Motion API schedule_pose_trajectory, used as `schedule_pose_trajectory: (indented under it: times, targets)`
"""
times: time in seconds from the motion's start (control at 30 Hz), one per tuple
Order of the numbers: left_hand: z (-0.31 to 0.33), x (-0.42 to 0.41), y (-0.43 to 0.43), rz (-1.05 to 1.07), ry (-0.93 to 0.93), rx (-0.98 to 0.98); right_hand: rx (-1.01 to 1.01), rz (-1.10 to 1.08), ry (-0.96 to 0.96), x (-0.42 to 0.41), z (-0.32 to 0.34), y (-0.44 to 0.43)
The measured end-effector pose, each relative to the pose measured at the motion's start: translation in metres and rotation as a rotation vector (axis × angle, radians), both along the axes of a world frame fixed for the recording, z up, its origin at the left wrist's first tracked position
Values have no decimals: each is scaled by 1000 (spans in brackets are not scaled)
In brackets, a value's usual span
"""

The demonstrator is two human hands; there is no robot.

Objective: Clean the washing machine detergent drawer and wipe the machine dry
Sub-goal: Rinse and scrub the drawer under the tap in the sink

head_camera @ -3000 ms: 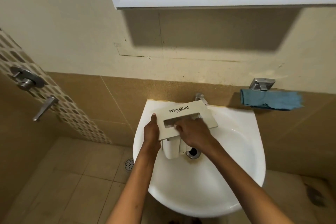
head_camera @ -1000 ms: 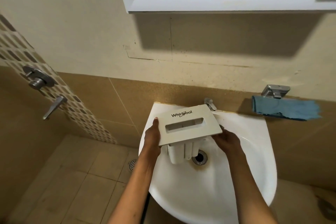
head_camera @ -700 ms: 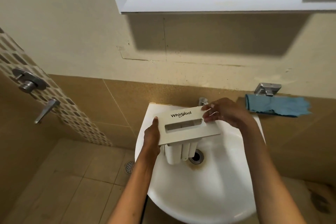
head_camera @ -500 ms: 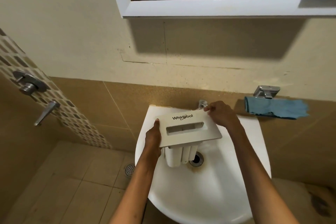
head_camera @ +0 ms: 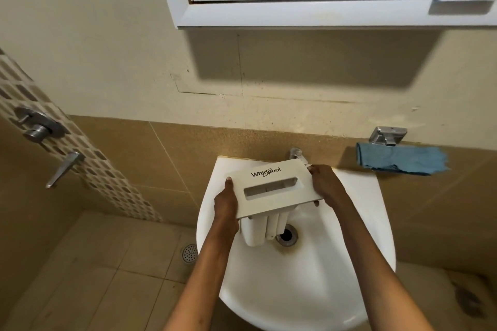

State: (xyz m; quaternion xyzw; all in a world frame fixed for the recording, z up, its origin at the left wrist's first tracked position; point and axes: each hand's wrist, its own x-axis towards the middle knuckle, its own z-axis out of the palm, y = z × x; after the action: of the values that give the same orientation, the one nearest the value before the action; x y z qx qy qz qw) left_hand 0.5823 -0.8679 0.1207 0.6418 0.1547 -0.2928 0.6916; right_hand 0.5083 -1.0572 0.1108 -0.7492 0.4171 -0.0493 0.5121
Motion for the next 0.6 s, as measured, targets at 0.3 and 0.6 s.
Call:
schedule_pose_trajectory:
  times: [0.3,0.6]
  targets:
    - [-5,9,21,63,29,-14,835,-580,-307,-6,-69,6]
    - [-7,8,37,56,13,-72,1092,-862,-300,22,-122,17]
